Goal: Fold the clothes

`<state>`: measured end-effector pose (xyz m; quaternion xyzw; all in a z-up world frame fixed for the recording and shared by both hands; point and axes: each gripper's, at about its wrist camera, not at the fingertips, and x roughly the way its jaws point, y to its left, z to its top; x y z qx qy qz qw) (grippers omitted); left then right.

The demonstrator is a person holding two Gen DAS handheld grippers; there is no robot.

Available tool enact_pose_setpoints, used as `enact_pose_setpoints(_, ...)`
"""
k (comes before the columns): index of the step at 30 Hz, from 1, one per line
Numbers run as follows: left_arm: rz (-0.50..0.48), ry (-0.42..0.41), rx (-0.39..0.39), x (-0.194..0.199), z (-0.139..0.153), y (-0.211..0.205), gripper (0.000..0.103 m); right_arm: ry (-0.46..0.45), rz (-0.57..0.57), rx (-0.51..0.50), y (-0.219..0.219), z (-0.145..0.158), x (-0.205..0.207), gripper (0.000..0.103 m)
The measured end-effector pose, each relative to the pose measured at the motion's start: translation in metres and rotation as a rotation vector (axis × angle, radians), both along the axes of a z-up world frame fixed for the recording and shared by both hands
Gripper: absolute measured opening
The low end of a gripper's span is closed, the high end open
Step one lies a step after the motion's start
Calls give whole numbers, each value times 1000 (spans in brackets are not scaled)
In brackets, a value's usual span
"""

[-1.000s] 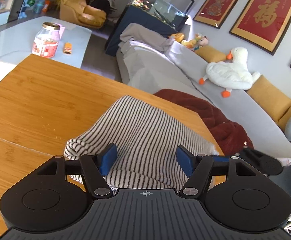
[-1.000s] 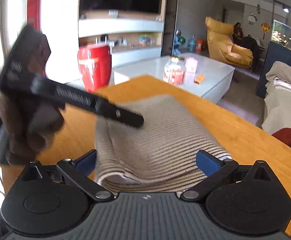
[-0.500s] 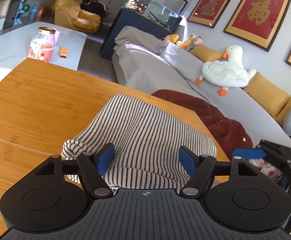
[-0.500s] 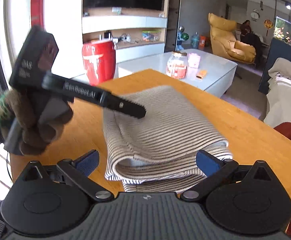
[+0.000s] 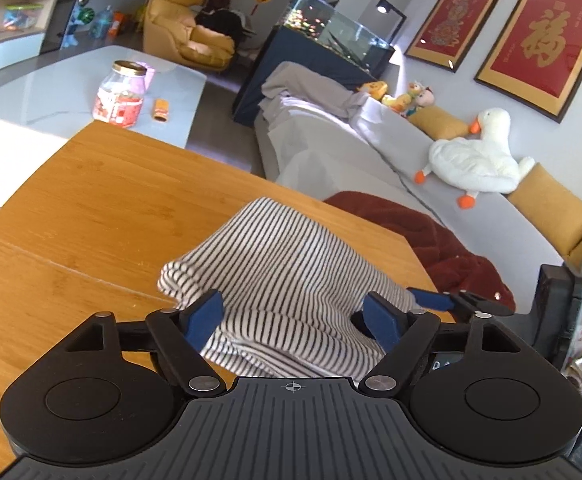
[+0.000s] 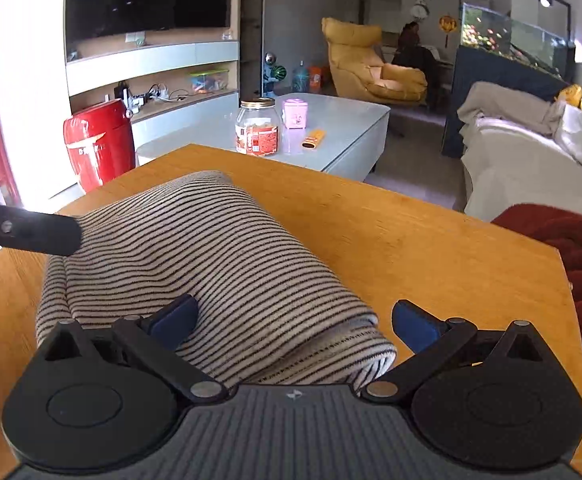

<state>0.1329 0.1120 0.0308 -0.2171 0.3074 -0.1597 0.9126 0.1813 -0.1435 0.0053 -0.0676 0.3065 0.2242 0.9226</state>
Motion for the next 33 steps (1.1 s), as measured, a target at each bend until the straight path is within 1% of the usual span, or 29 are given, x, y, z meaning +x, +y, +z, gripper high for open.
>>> enact_pose_setpoints(1, -7, 27, -35, -4, -2, -1, 92, 6, -7, 9, -4, -1, 0, 103)
enact_pose_setpoints(3, -44, 81, -93, -8, -9, -8, 92, 12, -16, 21, -8, -3, -2, 103)
enact_pose_setpoints(6, -88, 128, -108, -7, -23, -25, 91, 24, -36, 32, -12, -5, -7, 103)
enact_pose_setpoints(7, -91, 132, -103, -5, -27, -26, 94, 36, -59, 40, -13, -6, -13, 103)
enact_pose_setpoints(9, -95, 126, -107, 0, -27, -23, 94, 73, -124, 70, -18, -8, -24, 103)
enact_pose_setpoints(10, -94, 121, -106, 3, -25, -20, 83, 97, -163, 91, -21, -9, -29, 102)
enact_pose_setpoints(11, -94, 119, -105, 5, -25, -18, 77, 116, -160, 115, -25, -8, -33, 102)
enact_pose_setpoints(14, -97, 137, -106, 7, -29, -22, 79, 69, -72, 108, -29, 7, -53, 102)
enact_pose_setpoints(16, -99, 149, -107, 9, -32, -25, 80, -16, -36, 109, -36, 25, -61, 102)
enact_pose_setpoints(19, -102, 167, -108, 12, -36, -29, 79, -75, -46, 174, -54, 48, -48, 101)
enact_pose_setpoints(21, -104, 178, -109, 13, -39, -32, 79, -71, -55, 185, -57, 50, -26, 84)
enact_pose_setpoints(22, -105, 182, -107, 14, -40, -33, 78, -41, -58, 195, -56, 45, -13, 69)
enact_pose_setpoints(23, -104, 181, -98, 15, -40, -33, 78, -10, -60, 206, -55, 39, 0, 60)
enact_pose_setpoints(25, -103, 178, -80, 15, -40, -33, 79, 80, -65, 232, -50, 18, 24, 55)
enact_pose_setpoints(28, -101, 174, -53, 16, -40, -32, 80, 124, -91, 274, -53, -7, 30, 55)
enact_pose_setpoints(31, -100, 170, -26, 18, -39, -32, 80, 126, -111, 303, -62, -9, 16, 55)
enact_pose_setpoints(33, -97, 167, -17, 19, -39, -31, 80, 115, -119, 280, -63, -9, 1, 55)
